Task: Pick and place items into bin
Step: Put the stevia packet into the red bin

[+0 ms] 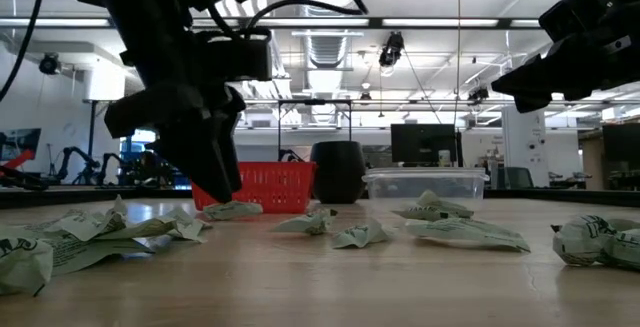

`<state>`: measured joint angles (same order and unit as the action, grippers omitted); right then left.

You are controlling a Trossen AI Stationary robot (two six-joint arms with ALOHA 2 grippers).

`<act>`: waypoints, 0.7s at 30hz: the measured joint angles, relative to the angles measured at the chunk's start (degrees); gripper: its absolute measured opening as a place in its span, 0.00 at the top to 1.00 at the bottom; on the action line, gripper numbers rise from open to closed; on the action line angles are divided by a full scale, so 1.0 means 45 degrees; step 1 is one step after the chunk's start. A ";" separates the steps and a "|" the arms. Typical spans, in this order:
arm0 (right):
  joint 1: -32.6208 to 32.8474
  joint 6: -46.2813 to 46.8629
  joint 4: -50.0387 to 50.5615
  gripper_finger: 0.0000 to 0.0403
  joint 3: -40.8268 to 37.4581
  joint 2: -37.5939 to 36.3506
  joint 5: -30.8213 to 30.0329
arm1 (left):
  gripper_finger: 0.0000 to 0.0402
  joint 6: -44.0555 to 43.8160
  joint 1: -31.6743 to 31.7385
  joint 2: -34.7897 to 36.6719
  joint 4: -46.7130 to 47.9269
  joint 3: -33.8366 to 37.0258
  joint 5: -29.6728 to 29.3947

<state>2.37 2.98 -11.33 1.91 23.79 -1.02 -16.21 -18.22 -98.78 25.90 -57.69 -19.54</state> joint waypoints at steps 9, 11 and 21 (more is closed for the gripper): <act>0.0005 0.0002 0.0005 0.83 0.0000 0.0010 0.0000 | 0.56 0.0007 0.0061 -0.0535 -0.0050 0.0000 0.0426; 0.0000 0.0000 0.0005 0.83 0.0000 0.0010 -0.0005 | 0.56 0.0010 0.0075 -0.0610 -0.0073 0.0000 0.0424; 0.0005 0.0000 0.0005 0.83 0.0000 0.0010 -0.0005 | 0.70 0.0031 0.0087 -0.0565 -0.0013 -0.0005 0.0445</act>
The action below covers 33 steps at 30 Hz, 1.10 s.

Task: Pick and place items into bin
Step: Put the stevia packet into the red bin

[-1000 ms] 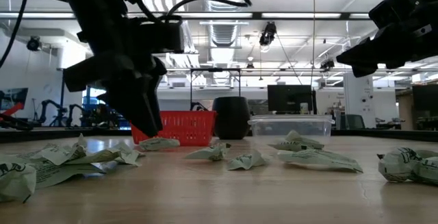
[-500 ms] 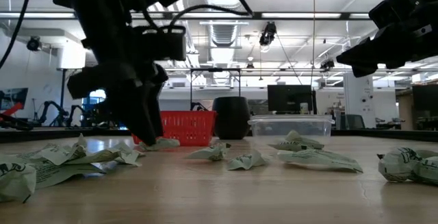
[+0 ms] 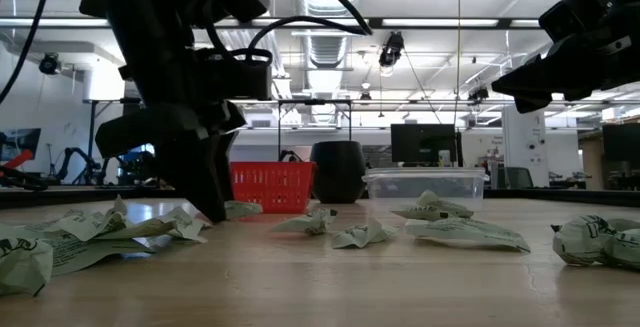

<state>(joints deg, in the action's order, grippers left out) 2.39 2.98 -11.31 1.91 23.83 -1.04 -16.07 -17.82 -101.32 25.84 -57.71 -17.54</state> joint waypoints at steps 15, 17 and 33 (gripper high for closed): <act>-0.0005 0.0000 0.0007 0.83 0.0000 0.0000 -0.0005 | 0.99 0.0715 -0.0018 0.0100 0.0215 -0.0586 -0.0063; -0.0005 0.0000 0.0012 0.83 0.0000 -0.0001 -0.0005 | 1.00 0.0825 -0.0034 0.0279 0.0471 -0.0765 -0.0111; 0.0008 0.0010 0.0090 0.83 0.0000 -0.0005 -0.0033 | 1.00 0.2583 0.0242 0.2592 0.1961 -0.0937 -0.4049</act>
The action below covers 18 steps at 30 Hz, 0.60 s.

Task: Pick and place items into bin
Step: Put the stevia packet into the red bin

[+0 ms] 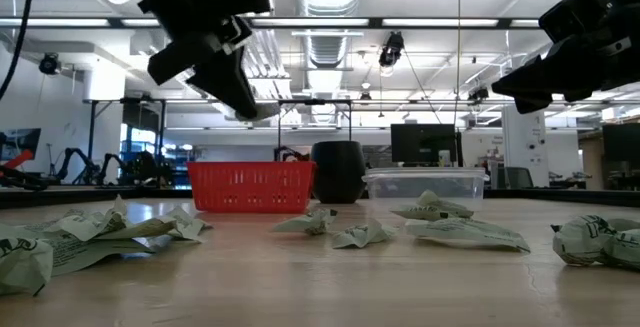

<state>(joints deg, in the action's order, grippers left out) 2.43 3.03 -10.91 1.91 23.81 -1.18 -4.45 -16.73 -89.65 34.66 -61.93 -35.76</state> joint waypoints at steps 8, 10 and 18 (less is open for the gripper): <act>0.0012 0.0265 -0.0134 0.83 0.0000 0.0049 0.0814 | 1.00 0.0710 0.1064 0.0124 0.0544 0.0154 -0.0298; 0.0036 0.0520 -0.0148 0.83 0.0000 0.0067 0.1001 | 1.00 0.0743 0.1488 0.0104 0.0506 0.0263 -0.0295; 0.1679 0.0629 -0.0861 0.83 0.0029 0.1300 0.1005 | 1.00 0.0830 0.3012 0.0114 0.0416 0.0576 0.2250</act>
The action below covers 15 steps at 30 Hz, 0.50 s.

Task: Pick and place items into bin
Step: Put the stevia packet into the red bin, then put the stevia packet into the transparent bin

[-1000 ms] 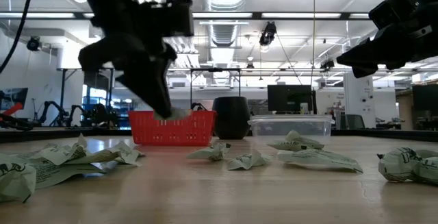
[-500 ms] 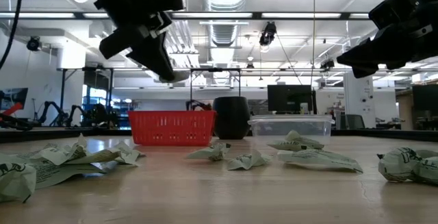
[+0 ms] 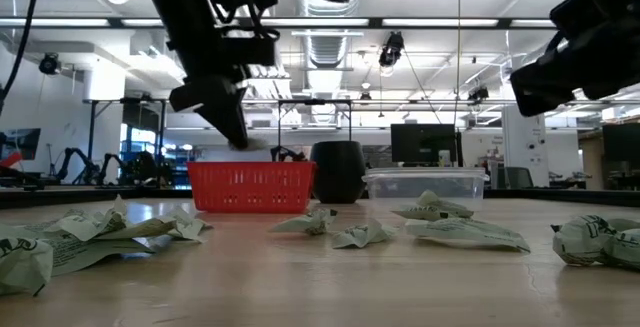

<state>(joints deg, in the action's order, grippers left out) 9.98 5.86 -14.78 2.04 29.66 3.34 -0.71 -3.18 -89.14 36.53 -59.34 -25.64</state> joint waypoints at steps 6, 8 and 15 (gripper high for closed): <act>0.1782 -0.0326 -0.0997 0.83 0.0829 0.2620 -0.1649 | 0.97 0.0041 0.0239 -0.0003 -0.0015 0.0125 0.0035; 0.2247 -0.0329 -0.0997 0.83 0.1347 0.3809 -0.2597 | 0.93 0.0019 0.0233 -0.0005 -0.0009 0.0148 0.0058; 0.2816 0.0286 -0.0794 0.83 0.3417 0.8493 -0.4764 | 0.74 -0.0073 0.0228 -0.0005 -0.0010 0.0158 0.0061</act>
<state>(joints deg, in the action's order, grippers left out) 22.65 7.15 -18.35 17.42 67.88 -18.10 -1.04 -2.15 -89.17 36.49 -58.63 -25.36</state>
